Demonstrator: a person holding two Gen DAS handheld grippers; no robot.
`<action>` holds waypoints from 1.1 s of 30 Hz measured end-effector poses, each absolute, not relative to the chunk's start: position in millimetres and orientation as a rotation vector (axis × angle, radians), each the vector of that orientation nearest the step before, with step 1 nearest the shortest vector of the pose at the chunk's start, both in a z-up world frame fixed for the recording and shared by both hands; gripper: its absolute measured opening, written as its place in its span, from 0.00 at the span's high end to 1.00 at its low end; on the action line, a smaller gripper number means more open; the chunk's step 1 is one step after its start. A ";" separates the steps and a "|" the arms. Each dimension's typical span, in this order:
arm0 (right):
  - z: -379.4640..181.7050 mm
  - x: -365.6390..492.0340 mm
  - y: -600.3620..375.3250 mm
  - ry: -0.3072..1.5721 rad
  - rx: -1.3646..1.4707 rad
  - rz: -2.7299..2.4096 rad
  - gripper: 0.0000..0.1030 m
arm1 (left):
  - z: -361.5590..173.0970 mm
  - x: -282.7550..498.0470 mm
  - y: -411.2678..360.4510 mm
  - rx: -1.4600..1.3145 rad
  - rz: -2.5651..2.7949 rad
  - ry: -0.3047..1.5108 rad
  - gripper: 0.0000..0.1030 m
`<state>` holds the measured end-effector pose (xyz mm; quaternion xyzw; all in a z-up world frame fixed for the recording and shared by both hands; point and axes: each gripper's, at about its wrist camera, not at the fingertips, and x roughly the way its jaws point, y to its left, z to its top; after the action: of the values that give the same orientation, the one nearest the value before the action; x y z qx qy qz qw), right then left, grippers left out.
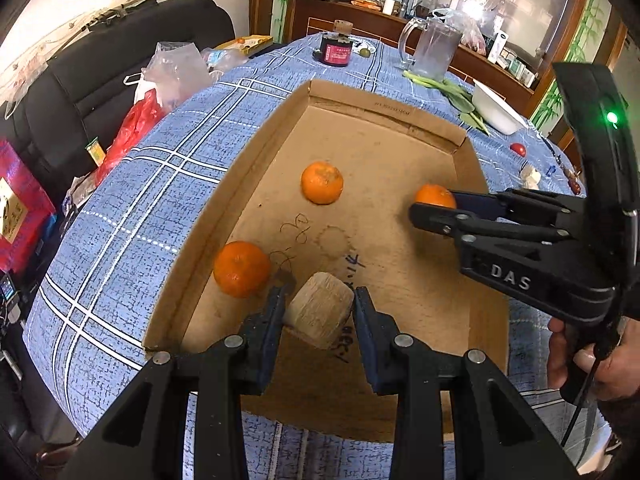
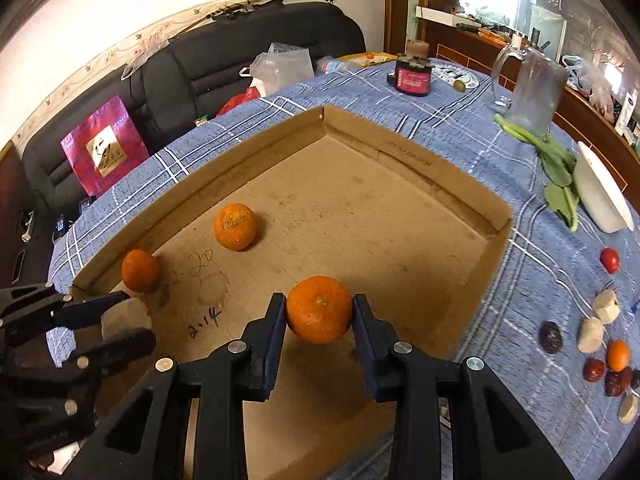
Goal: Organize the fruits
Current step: 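Carry the orange and the beige cube over the cardboard tray, then open the right tool to drop the orange while the left tool releases the cube, then move both open tools back over the remaining items on the table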
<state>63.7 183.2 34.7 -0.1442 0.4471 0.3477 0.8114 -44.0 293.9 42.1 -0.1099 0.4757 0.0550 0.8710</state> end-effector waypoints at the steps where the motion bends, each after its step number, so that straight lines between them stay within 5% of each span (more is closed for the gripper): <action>1: 32.0 64.8 185.6 0.961 -0.308 0.746 0.65 | 41.6 -43.9 294.1 -0.228 0.115 0.994 0.67; 9: 22.2 66.9 194.7 0.993 -0.317 0.748 0.64 | 34.4 -41.7 292.6 -0.210 0.117 1.008 0.65; 13: 22.8 67.1 192.1 0.989 -0.305 0.731 0.43 | 32.8 -41.7 293.2 -0.217 0.128 1.008 0.53; 29: 73.7 34.6 114.2 0.896 -0.211 0.606 0.41 | 63.6 -62.2 272.2 -0.115 0.158 0.916 0.42; 33: 81.9 22.4 63.4 0.882 -0.167 0.498 0.29 | 71.6 -57.6 246.0 -0.076 0.116 0.891 0.34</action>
<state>22.4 63.4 81.9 -0.0799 0.4219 0.2383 0.8711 -57.6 246.0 71.6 -0.0367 0.4308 0.0563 0.9000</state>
